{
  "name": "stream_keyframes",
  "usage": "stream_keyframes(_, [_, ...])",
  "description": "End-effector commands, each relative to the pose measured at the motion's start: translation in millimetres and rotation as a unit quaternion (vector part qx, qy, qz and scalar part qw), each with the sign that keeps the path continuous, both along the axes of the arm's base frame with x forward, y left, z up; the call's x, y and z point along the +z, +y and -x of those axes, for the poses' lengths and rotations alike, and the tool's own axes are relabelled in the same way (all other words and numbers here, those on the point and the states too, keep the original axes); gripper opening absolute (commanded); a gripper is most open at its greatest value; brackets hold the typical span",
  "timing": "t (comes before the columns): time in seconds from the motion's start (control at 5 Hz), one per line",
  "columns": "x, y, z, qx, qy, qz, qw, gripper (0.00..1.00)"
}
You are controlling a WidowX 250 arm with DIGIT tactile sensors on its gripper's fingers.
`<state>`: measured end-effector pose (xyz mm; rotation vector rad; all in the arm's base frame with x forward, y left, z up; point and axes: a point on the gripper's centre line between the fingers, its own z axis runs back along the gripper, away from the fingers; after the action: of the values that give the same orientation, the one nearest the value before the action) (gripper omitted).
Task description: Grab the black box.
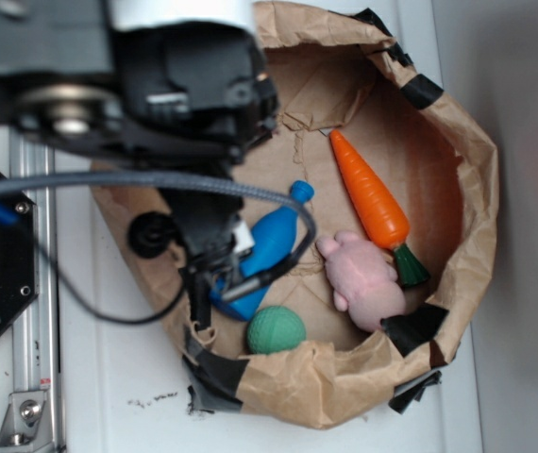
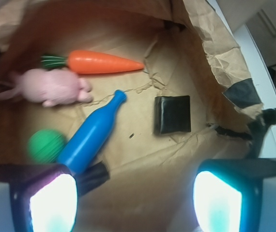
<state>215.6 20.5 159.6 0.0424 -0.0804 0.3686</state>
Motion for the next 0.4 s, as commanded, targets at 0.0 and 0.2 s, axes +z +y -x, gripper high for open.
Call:
stream_keyframes(0.0, [-33.0,32.9,-15.5,0.007,0.008,-0.033,0.999,1.00])
stream_keyframes(0.2, [-52.4,29.3,-24.5,-0.008,0.002,-0.030,1.000,1.00])
